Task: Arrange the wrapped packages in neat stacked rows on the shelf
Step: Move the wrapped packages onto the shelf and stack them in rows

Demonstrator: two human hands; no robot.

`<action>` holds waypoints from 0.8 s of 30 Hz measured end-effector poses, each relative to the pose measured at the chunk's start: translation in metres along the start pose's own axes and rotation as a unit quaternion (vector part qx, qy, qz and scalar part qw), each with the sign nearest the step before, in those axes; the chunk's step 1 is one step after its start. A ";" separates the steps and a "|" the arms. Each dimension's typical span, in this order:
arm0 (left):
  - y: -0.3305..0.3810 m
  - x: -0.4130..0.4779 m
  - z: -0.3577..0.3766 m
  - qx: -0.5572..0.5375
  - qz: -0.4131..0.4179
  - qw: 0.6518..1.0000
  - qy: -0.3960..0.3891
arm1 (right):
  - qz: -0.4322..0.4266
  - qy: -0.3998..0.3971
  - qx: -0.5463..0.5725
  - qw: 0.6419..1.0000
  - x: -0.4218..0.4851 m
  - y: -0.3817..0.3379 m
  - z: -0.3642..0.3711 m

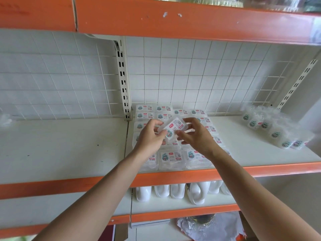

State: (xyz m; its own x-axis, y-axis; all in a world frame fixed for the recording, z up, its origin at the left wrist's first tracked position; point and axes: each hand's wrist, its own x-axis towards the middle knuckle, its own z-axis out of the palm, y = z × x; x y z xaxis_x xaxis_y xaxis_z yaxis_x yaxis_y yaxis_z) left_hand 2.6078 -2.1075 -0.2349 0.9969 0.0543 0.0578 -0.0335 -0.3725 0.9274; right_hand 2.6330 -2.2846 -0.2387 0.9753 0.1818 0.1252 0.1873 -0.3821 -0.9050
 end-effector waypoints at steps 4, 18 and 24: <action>-0.001 -0.001 -0.001 0.034 0.014 0.999 -0.001 | -0.095 -0.001 -0.155 0.983 -0.003 0.008 -0.005; -0.016 -0.005 -0.007 0.218 0.126 0.968 0.008 | -0.195 -0.007 -0.359 0.913 -0.008 0.020 0.000; -0.034 -0.010 -0.017 0.421 0.126 0.898 0.020 | -0.159 -0.033 -0.391 0.906 -0.004 0.026 0.010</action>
State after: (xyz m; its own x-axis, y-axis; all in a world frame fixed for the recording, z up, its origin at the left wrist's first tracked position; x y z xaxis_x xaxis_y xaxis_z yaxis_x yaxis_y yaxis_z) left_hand 2.5982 -2.0797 -0.2606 0.9616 -0.1024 0.2547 -0.1738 -0.9453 0.2760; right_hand 2.6326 -2.2866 -0.2668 0.8529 0.4401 0.2809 0.5089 -0.8210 -0.2587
